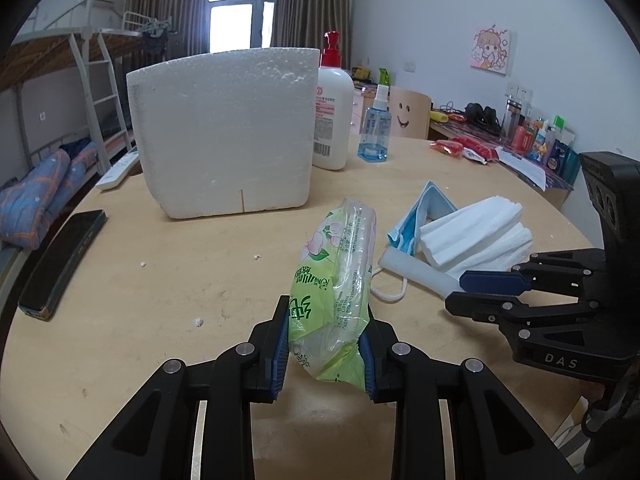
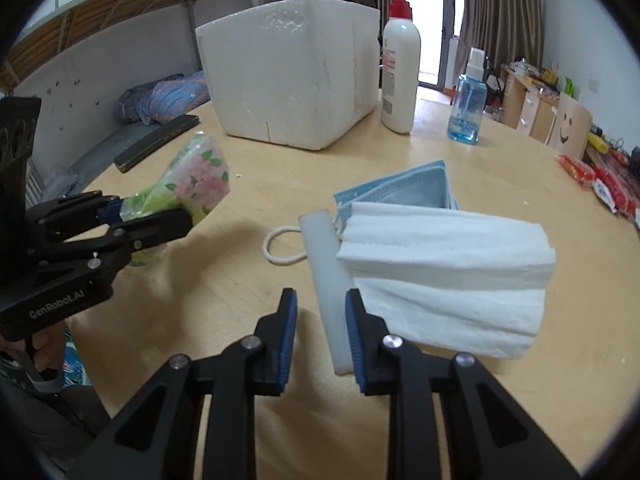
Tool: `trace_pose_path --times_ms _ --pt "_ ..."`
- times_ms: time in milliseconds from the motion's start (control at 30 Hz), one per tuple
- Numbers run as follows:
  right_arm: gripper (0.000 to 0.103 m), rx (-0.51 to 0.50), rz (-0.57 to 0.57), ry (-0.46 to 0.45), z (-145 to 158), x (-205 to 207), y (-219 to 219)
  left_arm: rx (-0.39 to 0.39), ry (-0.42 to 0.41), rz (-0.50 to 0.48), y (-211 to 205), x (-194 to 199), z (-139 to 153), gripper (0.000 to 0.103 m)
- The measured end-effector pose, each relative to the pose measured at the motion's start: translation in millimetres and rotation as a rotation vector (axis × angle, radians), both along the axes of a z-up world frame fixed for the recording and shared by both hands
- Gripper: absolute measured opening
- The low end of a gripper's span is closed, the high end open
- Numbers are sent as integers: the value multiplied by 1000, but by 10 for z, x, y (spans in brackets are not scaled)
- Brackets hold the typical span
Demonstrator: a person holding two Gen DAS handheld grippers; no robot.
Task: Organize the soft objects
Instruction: 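Lift the green packet and white foam stick and carry both over the foam box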
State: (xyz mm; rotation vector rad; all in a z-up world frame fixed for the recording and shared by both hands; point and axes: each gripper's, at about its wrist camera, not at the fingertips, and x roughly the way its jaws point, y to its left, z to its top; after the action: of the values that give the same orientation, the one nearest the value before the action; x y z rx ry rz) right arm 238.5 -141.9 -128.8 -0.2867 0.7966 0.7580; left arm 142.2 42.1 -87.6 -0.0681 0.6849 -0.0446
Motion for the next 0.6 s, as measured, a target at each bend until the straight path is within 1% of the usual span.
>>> trace_pose_path --times_ms 267,367,567,600 --pt "29 -21 12 -6 -21 22 30 -3 3 -3 5 -3 -6 31" --pt "29 -11 -4 5 -10 68 -8 -3 5 -4 3 -10 -16 31" --pt "29 -33 -40 -19 12 100 -54 -4 2 -3 5 -19 -13 31" --pt "29 -28 -42 -7 0 121 -58 -3 4 -3 0 -17 -20 31"
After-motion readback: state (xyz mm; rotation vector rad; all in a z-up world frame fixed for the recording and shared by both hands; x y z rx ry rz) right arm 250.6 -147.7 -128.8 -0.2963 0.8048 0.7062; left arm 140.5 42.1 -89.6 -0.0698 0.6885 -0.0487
